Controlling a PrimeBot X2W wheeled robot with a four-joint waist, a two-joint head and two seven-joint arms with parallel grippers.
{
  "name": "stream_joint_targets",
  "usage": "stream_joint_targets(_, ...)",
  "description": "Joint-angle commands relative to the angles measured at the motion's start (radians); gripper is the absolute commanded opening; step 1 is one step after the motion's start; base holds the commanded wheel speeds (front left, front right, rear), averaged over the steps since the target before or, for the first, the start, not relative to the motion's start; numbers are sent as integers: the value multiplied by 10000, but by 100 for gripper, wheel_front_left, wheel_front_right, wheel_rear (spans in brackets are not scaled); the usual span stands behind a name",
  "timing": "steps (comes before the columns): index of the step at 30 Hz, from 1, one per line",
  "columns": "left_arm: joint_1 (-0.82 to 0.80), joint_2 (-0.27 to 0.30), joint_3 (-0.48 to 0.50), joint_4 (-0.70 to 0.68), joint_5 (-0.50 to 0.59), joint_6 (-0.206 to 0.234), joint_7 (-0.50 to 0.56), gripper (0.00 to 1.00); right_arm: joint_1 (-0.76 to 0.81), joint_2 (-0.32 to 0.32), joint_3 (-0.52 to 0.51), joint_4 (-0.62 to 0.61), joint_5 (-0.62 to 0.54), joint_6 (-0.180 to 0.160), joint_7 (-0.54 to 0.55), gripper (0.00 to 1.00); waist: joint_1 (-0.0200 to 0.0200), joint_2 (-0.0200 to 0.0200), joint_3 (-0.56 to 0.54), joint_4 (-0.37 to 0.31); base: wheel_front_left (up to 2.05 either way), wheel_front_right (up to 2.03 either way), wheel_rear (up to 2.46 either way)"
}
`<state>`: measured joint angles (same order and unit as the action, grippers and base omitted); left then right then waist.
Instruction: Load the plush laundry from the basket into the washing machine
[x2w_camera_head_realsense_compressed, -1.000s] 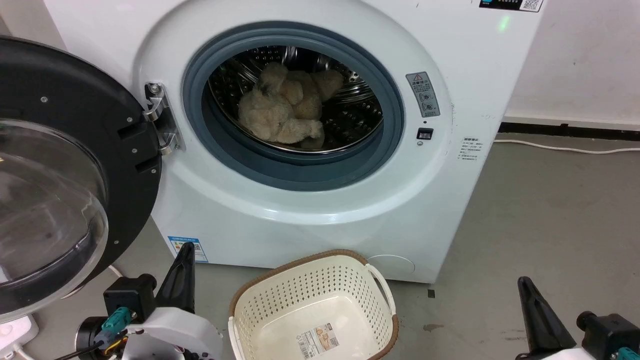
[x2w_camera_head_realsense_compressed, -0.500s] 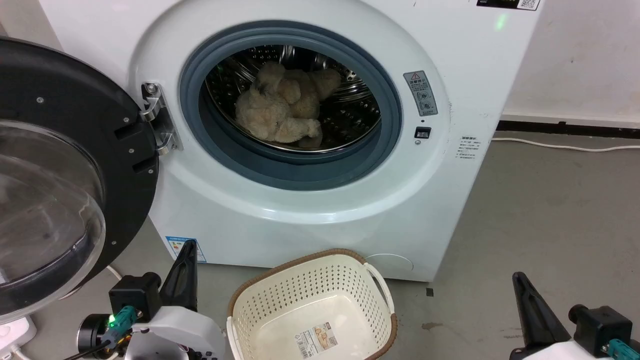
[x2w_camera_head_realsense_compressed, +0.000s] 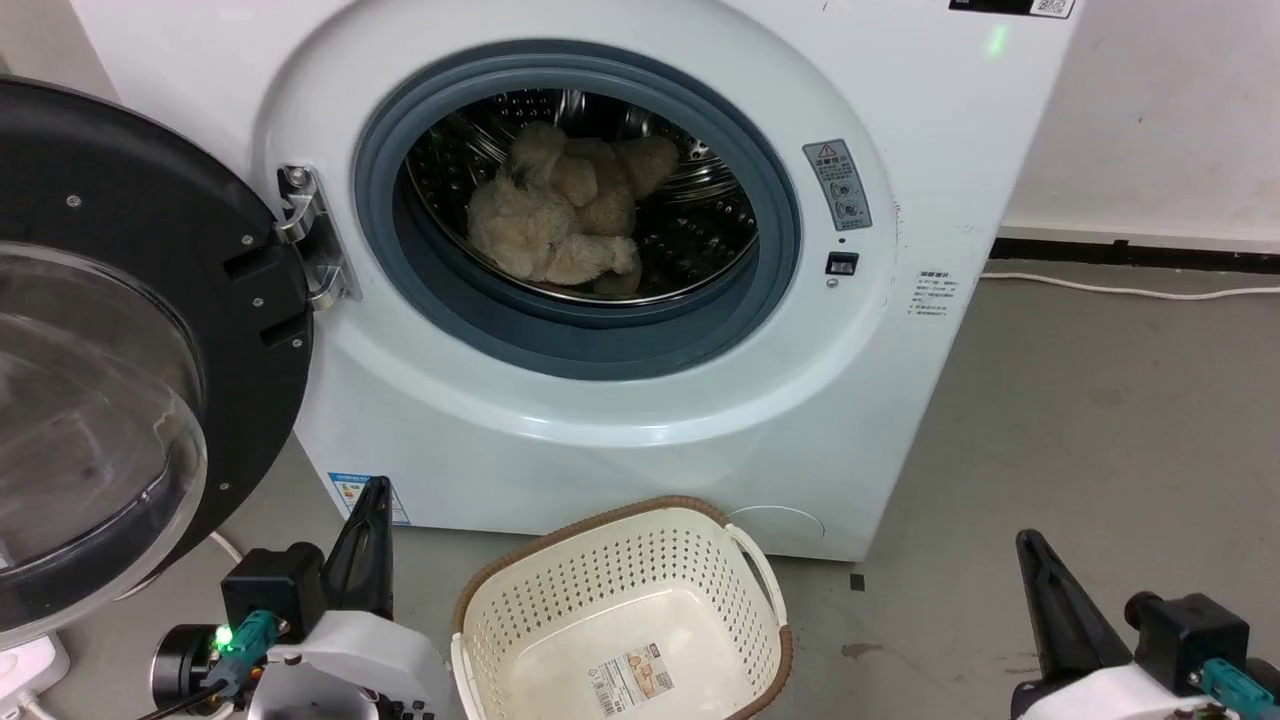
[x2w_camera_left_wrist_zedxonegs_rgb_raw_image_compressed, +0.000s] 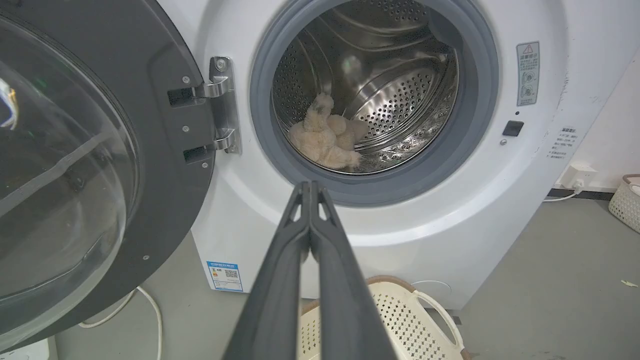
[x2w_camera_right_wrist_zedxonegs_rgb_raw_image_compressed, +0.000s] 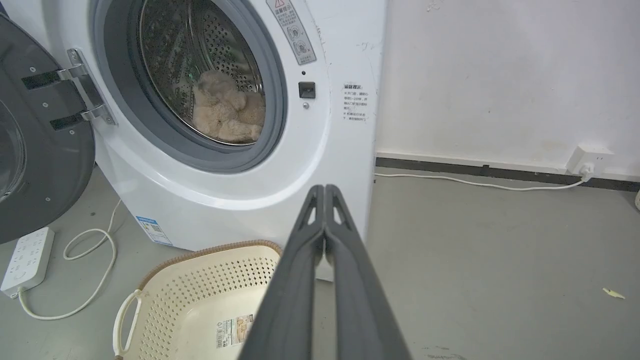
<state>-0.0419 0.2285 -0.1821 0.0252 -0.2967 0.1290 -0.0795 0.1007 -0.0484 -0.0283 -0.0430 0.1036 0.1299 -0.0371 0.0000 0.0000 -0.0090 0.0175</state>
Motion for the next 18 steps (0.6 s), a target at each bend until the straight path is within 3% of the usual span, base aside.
stream_joint_targets(1, 155, -126, 115, -55, 200, -83, 44, 0, -195, -10, 18, 41, -120, 4, 10, 0, 0, 0, 3, -5, 0, 0, 0)
stream_joint_targets(18, 250, -718, 724, -126, 1189, -514, 312, 0, -485, -13, 113, 180, -447, 6, 139, 0, 0, 0, 34, -66, 0, 0, 0)
